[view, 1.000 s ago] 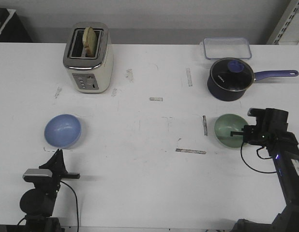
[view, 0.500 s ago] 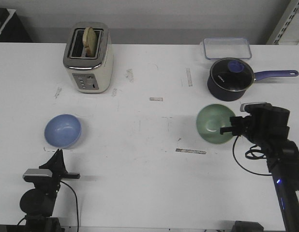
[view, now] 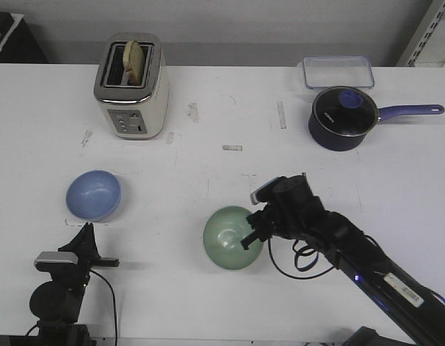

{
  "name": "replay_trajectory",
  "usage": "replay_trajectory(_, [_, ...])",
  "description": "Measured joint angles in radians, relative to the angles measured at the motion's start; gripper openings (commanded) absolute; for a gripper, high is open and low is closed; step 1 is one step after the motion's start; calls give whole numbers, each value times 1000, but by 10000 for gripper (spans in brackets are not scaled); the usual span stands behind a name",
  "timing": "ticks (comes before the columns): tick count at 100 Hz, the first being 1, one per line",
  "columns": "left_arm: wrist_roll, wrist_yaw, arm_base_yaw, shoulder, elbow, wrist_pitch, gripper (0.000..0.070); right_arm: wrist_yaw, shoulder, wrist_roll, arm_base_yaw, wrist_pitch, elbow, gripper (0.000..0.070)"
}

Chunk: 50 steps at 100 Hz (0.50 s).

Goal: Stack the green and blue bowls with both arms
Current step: 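Drag the green bowl with the right gripper toward the table center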

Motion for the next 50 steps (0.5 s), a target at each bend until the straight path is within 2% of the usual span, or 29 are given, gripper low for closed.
replay_trajectory(13, [0, 0, 0, 0, 0, 0, 2, 12, 98, 10, 52, 31, 0, 0])
replay_trajectory(42, [0, 0, 0, 0, 0, 0, 2, 17, 253, 19, 57, 106, 0, 1])
replay_trajectory(50, [0, 0, 0, 0, 0, 0, 2, 14, 253, 19, 58, 108, 0, 39])
